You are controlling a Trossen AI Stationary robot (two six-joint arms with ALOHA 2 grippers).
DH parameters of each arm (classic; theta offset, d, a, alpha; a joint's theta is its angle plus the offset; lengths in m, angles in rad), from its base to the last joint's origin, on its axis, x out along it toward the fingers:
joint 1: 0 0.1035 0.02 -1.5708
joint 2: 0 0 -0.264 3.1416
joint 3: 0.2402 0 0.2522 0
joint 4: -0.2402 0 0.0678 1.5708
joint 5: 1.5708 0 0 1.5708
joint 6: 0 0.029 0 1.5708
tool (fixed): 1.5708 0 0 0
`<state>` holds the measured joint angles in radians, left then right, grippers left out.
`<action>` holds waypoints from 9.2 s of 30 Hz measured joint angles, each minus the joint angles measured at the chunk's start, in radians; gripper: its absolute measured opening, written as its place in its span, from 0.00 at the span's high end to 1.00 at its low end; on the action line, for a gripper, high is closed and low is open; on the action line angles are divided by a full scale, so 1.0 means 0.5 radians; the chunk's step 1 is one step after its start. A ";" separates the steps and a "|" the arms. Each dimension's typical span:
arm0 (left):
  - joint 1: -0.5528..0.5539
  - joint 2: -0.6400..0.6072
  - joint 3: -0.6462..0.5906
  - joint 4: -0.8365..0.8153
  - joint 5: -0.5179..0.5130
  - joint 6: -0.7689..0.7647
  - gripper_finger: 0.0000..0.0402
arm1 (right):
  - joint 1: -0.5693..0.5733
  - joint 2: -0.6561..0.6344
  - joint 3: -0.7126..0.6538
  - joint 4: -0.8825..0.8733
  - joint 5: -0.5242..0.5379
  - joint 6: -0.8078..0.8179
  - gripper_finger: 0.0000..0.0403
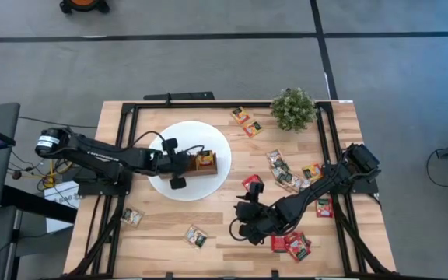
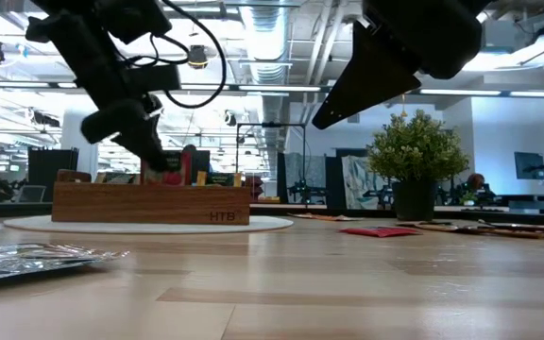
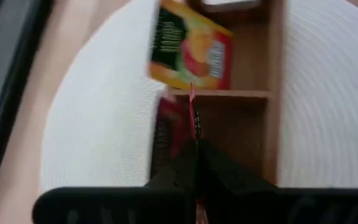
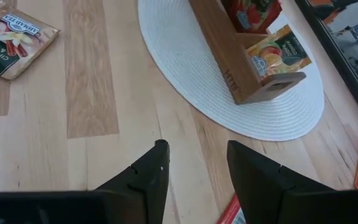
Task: Pick & Place Tea
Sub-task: Put the red tea bag into the middle section of the wooden organizer, then put the yellow tea bag into the right section of the wooden organizer
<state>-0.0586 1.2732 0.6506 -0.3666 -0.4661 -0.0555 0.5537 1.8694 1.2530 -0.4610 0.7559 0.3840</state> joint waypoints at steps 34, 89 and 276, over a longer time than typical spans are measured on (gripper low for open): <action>-0.039 -0.073 0.110 0.217 -0.593 0.176 0.58 | 0.019 0.000 0.001 -0.004 0.000 -0.002 0.65; -1.386 0.592 0.124 1.036 -1.364 -0.712 1.00 | -1.349 -1.086 -0.974 -0.718 -1.274 -0.414 0.50; 0.159 0.361 0.700 -0.208 0.403 0.351 1.00 | -0.440 -0.538 -1.424 2.882 -0.468 -0.207 0.44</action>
<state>0.0210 1.4536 1.0004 -0.4707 -0.2643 0.1198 0.3336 1.6005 0.5411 0.9798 0.5220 0.2802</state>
